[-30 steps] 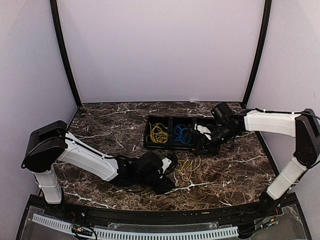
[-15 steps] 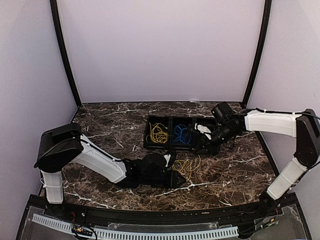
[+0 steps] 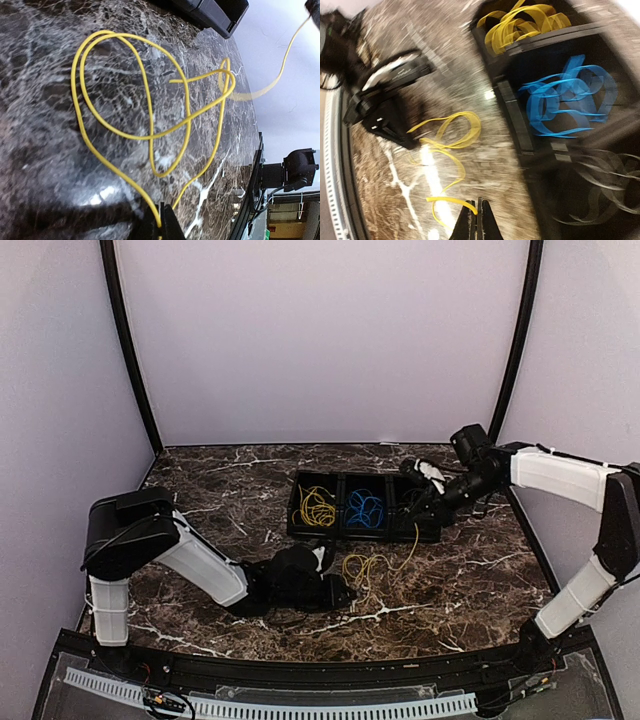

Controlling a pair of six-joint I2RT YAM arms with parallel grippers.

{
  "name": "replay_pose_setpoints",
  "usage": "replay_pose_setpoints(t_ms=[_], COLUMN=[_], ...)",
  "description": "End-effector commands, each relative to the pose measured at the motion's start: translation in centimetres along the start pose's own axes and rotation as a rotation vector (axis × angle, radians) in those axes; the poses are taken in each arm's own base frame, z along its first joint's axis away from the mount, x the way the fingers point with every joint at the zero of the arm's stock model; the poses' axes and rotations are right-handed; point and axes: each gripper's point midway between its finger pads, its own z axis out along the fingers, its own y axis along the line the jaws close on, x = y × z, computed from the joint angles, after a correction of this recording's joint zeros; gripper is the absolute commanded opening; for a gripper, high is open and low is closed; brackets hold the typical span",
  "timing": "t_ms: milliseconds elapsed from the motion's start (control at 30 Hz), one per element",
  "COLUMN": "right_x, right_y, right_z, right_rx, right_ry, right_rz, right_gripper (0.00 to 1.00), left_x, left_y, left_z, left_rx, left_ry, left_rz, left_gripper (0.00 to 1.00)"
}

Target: Untangle the cables

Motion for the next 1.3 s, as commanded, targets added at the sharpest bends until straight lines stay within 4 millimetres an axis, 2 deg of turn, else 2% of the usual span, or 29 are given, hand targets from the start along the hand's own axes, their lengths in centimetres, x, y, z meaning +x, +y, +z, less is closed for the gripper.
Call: replay_pose_setpoints(t_ms=[0, 67, 133, 200, 300, 400, 500, 533, 567, 600, 633, 667, 700, 733, 767, 800, 900, 1000, 1100, 1267], right_x=[-5.9, -7.2, -8.2, -8.8, -9.4, -9.2, -8.3, -7.8, -7.3, -6.7, -6.0, -5.3, -4.6, -4.0, -3.3, -2.8, -1.6, -0.7, 0.0, 0.4], right_y=[-3.2, -3.5, -2.9, -1.6, 0.6, 2.1, 3.1, 3.5, 3.8, 4.2, 4.6, 4.9, 5.2, 5.4, 5.5, 5.5, 5.6, 5.8, 6.0, 6.1], right_z=[-9.7, -13.0, -14.9, -15.8, -16.8, -17.2, -16.8, -16.6, -16.2, -15.8, -15.4, -14.9, -14.5, -14.1, -13.7, -13.4, -12.4, -11.6, -11.0, -10.6], right_rx=[0.206, 0.276, 0.315, 0.310, 0.279, 0.259, 0.239, 0.225, 0.207, 0.186, 0.167, 0.152, 0.142, 0.138, 0.135, 0.135, 0.125, 0.102, 0.084, 0.076], right_ry=[-0.206, -0.264, -0.297, -0.332, -0.374, -0.388, -0.381, -0.376, -0.368, -0.357, -0.347, -0.335, -0.325, -0.315, -0.307, -0.301, -0.293, -0.290, -0.291, -0.299], right_rz=[-0.079, -0.098, -0.122, -0.140, -0.164, -0.180, -0.179, -0.180, -0.177, -0.174, -0.171, -0.172, -0.171, -0.171, -0.167, -0.164, -0.148, -0.131, -0.119, -0.111], right_gripper=[0.00, 0.00, 0.00, 0.00, 0.00, 0.00, 0.00, 0.00, 0.00, 0.00, 0.00, 0.00, 0.00, 0.00, 0.00, 0.00, 0.00, 0.00, 0.00, 0.00], left_x=[-0.3, -0.1, -0.1, -0.2, -0.7, -0.9, -1.8, -1.7, -2.7, -2.8, -3.8, -3.9, -4.9, -4.8, -5.8, -6.0, -6.8, -7.0, -7.0, -7.1], left_y=[-0.1, 0.2, 0.1, -0.4, -1.6, -1.6, -2.3, -1.8, -2.7, -2.0, -3.3, -2.6, -3.6, -2.8, -3.6, -3.8, -3.3, -4.0, -3.5, -2.9], left_z=[-2.3, -2.6, -2.7, -2.8, -3.3, -3.9, -4.7, -4.8, -5.1, -5.2, -5.5, -5.7, -5.9, -6.0, -5.9, -5.7, -5.6, -5.6, -5.6, -4.1], left_rx=[0.005, -0.001, 0.003, 0.020, 0.069, 0.056, 0.035, -0.002, -0.005, -0.061, -0.055, -0.105, -0.106, -0.148, -0.146, -0.161, -0.210, -0.181, -0.198, -0.225], left_ry=[-0.024, -0.021, -0.021, -0.023, -0.043, -0.050, -0.078, -0.066, -0.089, -0.084, -0.105, -0.094, -0.110, -0.079, -0.083, -0.056, -0.023, 0.025, 0.052, 0.107], left_rz=[-0.016, -0.020, -0.012, 0.011, 0.049, 0.094, 0.152, 0.193, 0.215, 0.263, 0.288, 0.326, 0.354, 0.363, 0.377, 0.381, 0.385, 0.379, 0.367, 0.433], left_gripper=[0.00, 0.00, 0.00, 0.03, 0.17, 0.21, 0.24, 0.24, 0.25, 0.26, 0.27, 0.29, 0.31, 0.34, 0.35, 0.37, 0.40, 0.43, 0.45, 0.45])
